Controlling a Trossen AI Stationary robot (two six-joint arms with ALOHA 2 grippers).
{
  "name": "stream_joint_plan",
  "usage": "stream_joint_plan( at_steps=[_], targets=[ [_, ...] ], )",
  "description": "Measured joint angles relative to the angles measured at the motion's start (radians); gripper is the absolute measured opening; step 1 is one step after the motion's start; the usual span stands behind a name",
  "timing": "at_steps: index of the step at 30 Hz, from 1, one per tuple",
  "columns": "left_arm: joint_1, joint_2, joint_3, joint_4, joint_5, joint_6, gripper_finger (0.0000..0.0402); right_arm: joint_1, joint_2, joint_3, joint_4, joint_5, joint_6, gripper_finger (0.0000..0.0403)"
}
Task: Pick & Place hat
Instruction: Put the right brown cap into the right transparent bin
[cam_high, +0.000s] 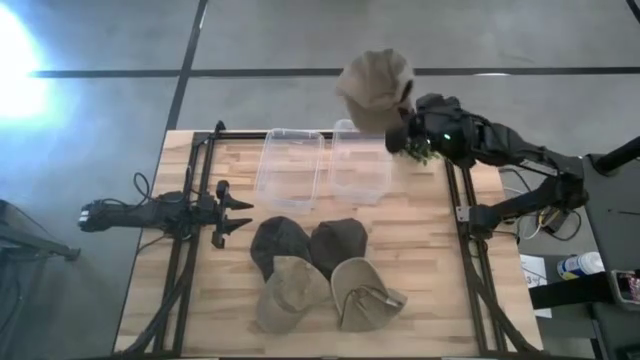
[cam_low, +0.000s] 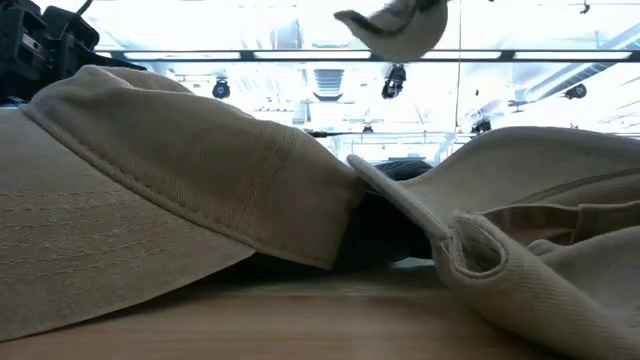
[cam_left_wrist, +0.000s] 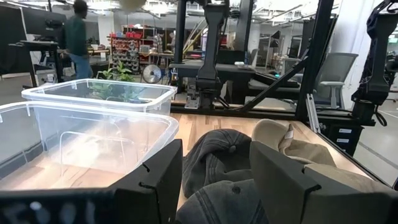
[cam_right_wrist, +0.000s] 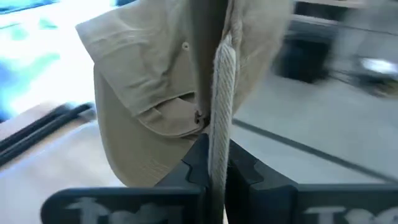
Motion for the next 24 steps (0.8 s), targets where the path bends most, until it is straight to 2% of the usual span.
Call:
stream_joint_plan(
  at_steps=[6,10,13,15,19,24],
  targets=[
    [0.0,0.0,0.0,0.0,0.0,0.0,0.0181,-0.133,0.14,-0.024,-0.062,-0.158,0.128,0.0014],
    [0.0,0.0,0.0,0.0,0.0,0.0,0.0181,-0.175,0.284,-0.05,-0.162,-0.188,0.182,0.0013],
    [0.0,0.0,0.0,0.0,0.0,0.0,0.0181,-0.197,0.401,-0.052,-0.25,-0.34,0.209,0.0013],
    [0.0,0.0,0.0,0.0,0.0,0.0,0.0181,-0.195,0.467,-0.053,-0.283,-0.4,0.212,0.0014],
    [0.0,0.0,0.0,0.0,0.0,0.0,0.0181,-0.154,0.554,-0.025,-0.281,-0.417,0.254,0.0034],
    [0.0,0.0,0.0,0.0,0.0,0.0,0.0181,-0.116,0.575,0.039,-0.282,-0.404,0.252,0.0084]
  ],
)
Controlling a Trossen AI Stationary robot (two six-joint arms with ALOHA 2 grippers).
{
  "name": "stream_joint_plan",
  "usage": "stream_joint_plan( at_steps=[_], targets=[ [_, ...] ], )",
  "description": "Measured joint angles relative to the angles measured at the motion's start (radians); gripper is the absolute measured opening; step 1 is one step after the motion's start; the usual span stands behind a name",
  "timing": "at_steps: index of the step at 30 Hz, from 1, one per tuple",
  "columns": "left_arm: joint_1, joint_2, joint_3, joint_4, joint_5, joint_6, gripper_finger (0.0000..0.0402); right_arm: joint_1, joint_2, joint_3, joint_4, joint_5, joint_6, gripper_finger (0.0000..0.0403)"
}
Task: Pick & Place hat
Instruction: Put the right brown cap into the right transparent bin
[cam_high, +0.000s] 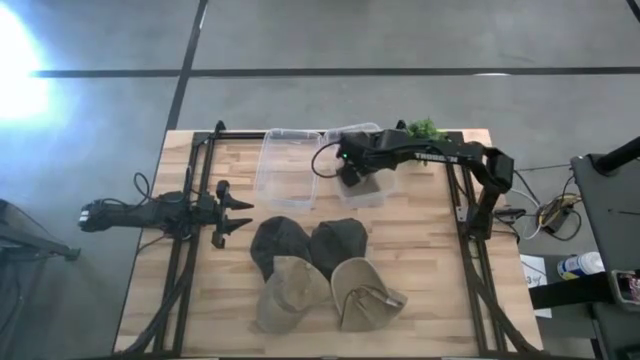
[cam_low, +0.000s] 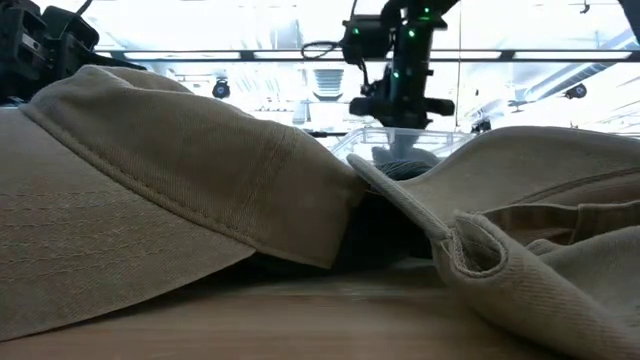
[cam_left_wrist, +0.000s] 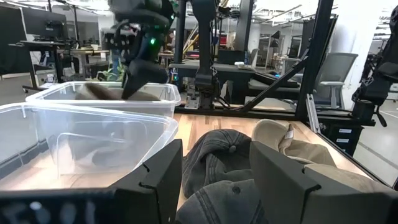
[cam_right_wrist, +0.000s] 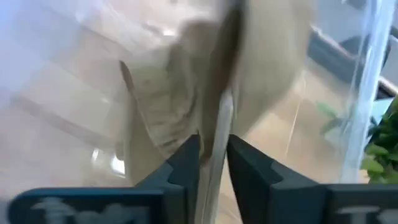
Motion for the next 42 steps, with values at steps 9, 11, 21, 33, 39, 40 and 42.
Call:
stream_joint_plan(
  at_steps=[9,11,21,33,39,40,42],
  targets=[
    [0.0,0.0,0.0,0.0,0.0,0.0,0.0181,0.05,-0.11,0.125,-0.013,0.032,-0.113,0.0182],
    [0.0,0.0,0.0,0.0,0.0,0.0,0.0181,0.079,-0.153,0.154,-0.043,0.02,-0.142,0.0192],
    [0.0,0.0,0.0,0.002,0.0,0.005,0.0181,0.26,-0.293,0.065,-0.342,-0.446,-0.038,0.0198],
    [0.0,0.0,0.0,0.002,0.0,0.002,0.0181,0.493,-0.261,-0.353,0.168,-0.671,0.192,0.0198],
    [0.0,0.0,0.0,0.001,0.0,-0.032,0.0181,0.53,-0.218,-0.467,0.345,-0.691,0.262,0.0198],
    [0.0,0.0,0.0,0.001,0.0,-0.04,0.0181,0.532,-0.214,-0.48,0.359,-0.691,0.263,0.0198],
    [0.0,0.0,0.0,0.001,0.0,-0.056,0.0181,0.533,-0.202,-0.498,0.397,-0.687,0.263,0.0198]
  ],
)
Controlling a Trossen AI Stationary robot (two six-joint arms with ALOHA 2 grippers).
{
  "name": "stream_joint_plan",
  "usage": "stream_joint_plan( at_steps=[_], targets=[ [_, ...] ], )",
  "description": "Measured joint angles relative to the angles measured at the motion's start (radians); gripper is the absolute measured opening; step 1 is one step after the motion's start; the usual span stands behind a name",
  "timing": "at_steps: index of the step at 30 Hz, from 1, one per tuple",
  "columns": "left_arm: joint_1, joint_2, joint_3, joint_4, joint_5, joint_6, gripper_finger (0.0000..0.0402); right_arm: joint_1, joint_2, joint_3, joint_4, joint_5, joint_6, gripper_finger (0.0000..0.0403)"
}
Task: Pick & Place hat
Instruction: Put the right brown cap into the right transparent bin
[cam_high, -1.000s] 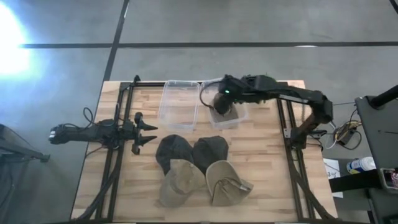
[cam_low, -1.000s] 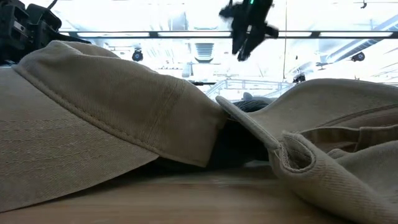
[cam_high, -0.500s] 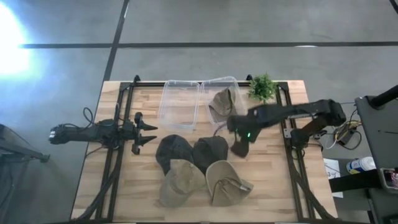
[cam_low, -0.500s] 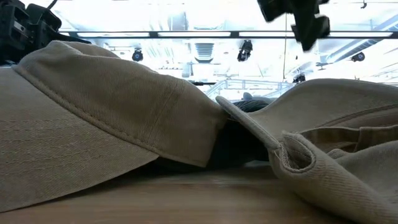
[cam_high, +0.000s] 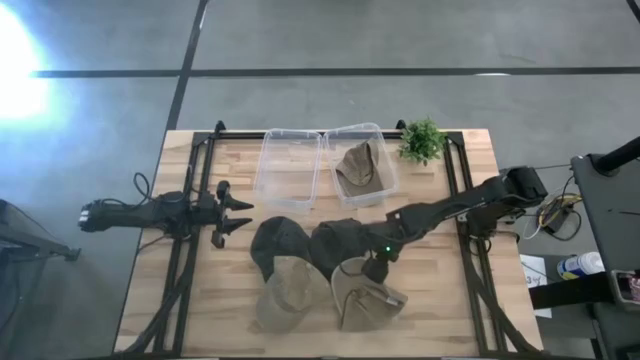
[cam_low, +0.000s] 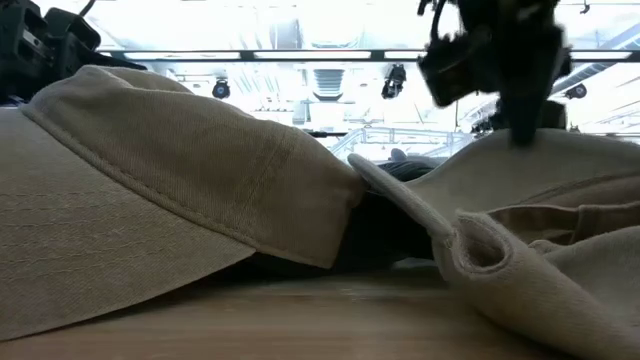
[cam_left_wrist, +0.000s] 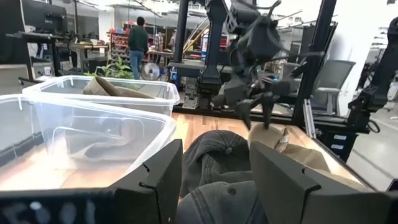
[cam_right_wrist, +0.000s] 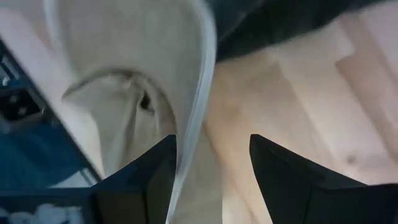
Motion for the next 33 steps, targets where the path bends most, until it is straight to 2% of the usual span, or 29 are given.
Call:
stream_joint_plan(
  at_steps=[4,7,10,15,20,23,25,26,28,31,33],
  targets=[
    [0.0,0.002,0.0,0.0,0.0,-0.024,0.0181,0.001,0.001,-0.037,0.1,0.002,0.019,0.0194],
    [0.0,0.004,0.0,0.0,0.0,-0.024,0.0181,-0.001,0.002,-0.06,0.136,-0.003,0.039,0.017],
    [0.0,0.004,0.0,0.0,0.0,-0.024,0.0181,-0.001,0.005,-0.082,0.205,-0.018,0.049,0.0125],
    [0.0,0.005,0.0,0.0,0.0,-0.024,0.0181,0.001,-0.011,-0.099,0.244,-0.094,0.051,0.0024],
    [0.0,0.005,0.0,0.002,0.0,-0.034,0.0181,0.001,-0.074,-0.038,0.174,-0.087,0.043,0.0015],
    [0.0,0.006,0.0,0.004,0.0,-0.042,0.0181,0.001,-0.154,0.033,0.078,-0.023,0.04,0.0015],
    [0.0,0.006,0.0,0.004,-0.001,-0.042,0.0181,-0.001,-0.218,0.089,-0.003,0.1,0.045,0.0014],
    [0.0,0.006,0.0,0.005,-0.001,-0.042,0.0181,-0.005,-0.253,0.117,-0.038,0.195,0.051,0.0014],
    [0.0,0.006,0.0,0.004,-0.001,-0.042,0.0181,-0.008,-0.32,0.168,-0.083,0.47,0.087,0.0014],
    [0.0,0.006,0.0,0.005,-0.001,-0.042,0.0181,-0.01,-0.404,0.224,-0.094,0.946,0.134,0.0014],
    [0.0,0.006,0.0,0.005,-0.001,-0.042,0.0181,-0.025,-0.433,0.249,-0.11,1.199,0.159,0.0014]
  ],
)
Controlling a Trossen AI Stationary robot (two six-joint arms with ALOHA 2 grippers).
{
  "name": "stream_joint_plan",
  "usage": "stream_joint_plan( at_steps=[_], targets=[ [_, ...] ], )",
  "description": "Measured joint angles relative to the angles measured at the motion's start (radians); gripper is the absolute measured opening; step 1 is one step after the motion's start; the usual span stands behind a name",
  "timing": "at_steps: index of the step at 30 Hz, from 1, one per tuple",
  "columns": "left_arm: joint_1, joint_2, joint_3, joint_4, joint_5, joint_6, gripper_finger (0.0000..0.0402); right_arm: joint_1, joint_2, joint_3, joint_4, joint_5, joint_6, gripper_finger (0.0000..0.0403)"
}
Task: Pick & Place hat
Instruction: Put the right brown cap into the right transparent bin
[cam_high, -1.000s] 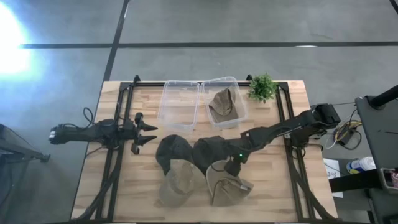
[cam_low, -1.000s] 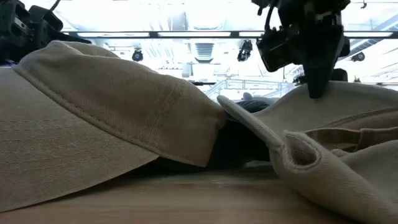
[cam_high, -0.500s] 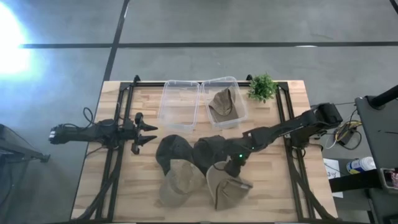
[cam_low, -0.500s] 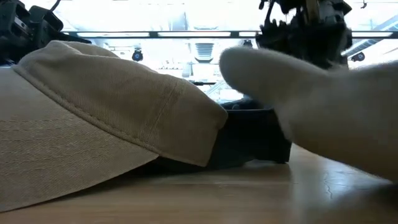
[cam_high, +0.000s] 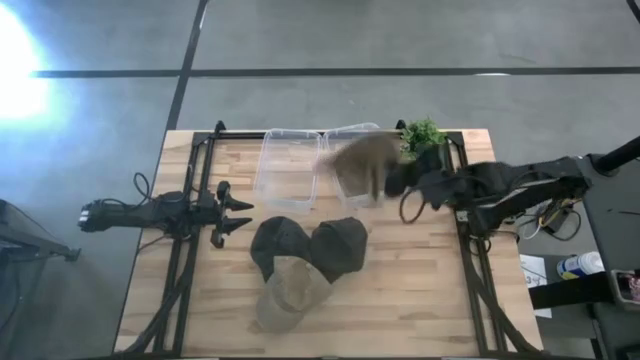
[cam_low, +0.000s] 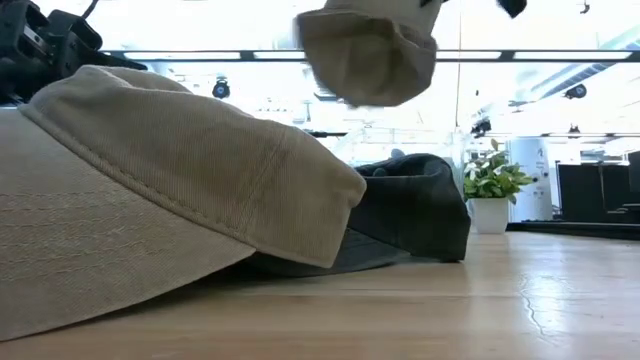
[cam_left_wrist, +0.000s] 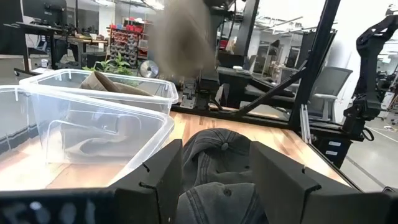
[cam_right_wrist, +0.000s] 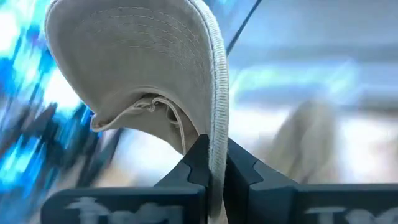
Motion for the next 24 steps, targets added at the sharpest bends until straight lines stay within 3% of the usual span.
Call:
stream_joint_plan(
  at_steps=[2,4,13,20,24],
  targets=[
    [0.0,0.0,0.0,0.0,0.0,0.0,0.0181,-0.038,-0.01,0.013,-0.002,0.147,0.01,0.0014],
    [0.0,0.0,0.0,0.0,0.0,0.0,0.0181,-0.103,-0.005,0.016,0.002,0.164,0.025,0.0014],
    [0.0,0.0,0.0,0.001,0.0,0.0,0.0181,-0.36,0.179,-0.033,-0.003,-0.171,0.234,0.0013],
    [0.0,0.0,0.0,0.002,0.0,-0.118,0.0181,-0.394,0.345,-0.086,-0.003,-0.287,0.46,0.0013],
    [0.0,0.0,0.0,0.002,0.0,-0.262,0.0181,-0.403,0.424,-0.089,-0.002,-0.386,0.474,0.0027]
  ],
)
